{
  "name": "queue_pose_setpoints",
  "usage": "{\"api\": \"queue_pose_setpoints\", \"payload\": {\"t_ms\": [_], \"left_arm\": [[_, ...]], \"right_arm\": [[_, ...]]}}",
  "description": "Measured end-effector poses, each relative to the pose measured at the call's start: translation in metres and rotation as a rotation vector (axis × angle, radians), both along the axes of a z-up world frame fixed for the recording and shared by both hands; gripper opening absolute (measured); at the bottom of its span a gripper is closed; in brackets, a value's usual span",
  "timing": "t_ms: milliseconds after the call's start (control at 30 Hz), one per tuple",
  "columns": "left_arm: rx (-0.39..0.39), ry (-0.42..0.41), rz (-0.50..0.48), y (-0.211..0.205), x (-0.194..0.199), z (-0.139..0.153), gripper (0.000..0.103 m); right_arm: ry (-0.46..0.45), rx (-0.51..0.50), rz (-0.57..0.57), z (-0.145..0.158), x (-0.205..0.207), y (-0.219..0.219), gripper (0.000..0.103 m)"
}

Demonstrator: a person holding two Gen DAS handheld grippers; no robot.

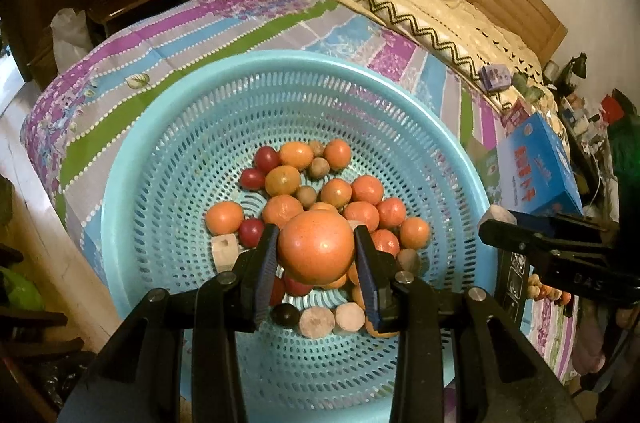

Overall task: Organize fruits
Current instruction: 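Hold the slice and orange in both tools above the basket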

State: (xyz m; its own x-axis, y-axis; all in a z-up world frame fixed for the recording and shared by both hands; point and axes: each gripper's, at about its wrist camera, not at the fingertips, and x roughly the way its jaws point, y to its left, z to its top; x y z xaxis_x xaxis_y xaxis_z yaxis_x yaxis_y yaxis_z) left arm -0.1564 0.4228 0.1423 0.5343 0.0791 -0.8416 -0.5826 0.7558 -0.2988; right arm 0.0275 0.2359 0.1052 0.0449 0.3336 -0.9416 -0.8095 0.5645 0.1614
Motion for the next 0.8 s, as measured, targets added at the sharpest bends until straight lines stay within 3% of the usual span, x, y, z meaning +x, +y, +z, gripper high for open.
{"api": "queue_pose_setpoints", "payload": {"t_ms": [800], "left_arm": [[-0.047, 0.044, -0.035, -0.001, 0.006, -0.011, 0.038]], "right_arm": [[-0.005, -0.018, 0.006, -0.007, 0.0, 0.0, 0.034]]}}
